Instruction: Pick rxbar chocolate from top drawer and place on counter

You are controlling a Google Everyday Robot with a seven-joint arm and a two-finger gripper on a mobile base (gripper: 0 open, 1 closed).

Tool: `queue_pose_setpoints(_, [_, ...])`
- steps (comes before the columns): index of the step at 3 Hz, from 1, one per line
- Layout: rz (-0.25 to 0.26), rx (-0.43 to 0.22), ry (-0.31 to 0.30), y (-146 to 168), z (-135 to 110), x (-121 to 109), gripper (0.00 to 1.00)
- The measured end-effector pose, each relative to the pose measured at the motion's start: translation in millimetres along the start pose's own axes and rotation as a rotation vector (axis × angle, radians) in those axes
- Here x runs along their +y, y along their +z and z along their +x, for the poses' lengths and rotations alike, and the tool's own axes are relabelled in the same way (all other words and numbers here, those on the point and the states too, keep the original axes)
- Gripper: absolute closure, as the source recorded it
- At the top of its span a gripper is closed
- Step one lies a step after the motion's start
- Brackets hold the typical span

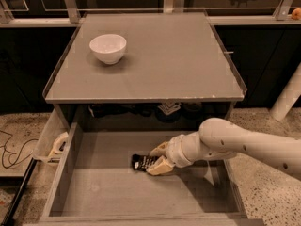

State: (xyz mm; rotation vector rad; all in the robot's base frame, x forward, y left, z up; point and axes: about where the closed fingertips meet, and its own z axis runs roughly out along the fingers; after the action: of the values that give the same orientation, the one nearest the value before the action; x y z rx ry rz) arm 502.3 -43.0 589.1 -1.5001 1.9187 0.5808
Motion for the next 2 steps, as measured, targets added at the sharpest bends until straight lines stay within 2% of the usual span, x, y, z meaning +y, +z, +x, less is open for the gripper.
queue_pose_setpoints(1, [-0.001, 0.0, 0.0, 0, 0, 0, 1.0])
queue_pose_setpoints(2, [0.024, 0.002, -0.017, -21, -6, 9, 1.0])
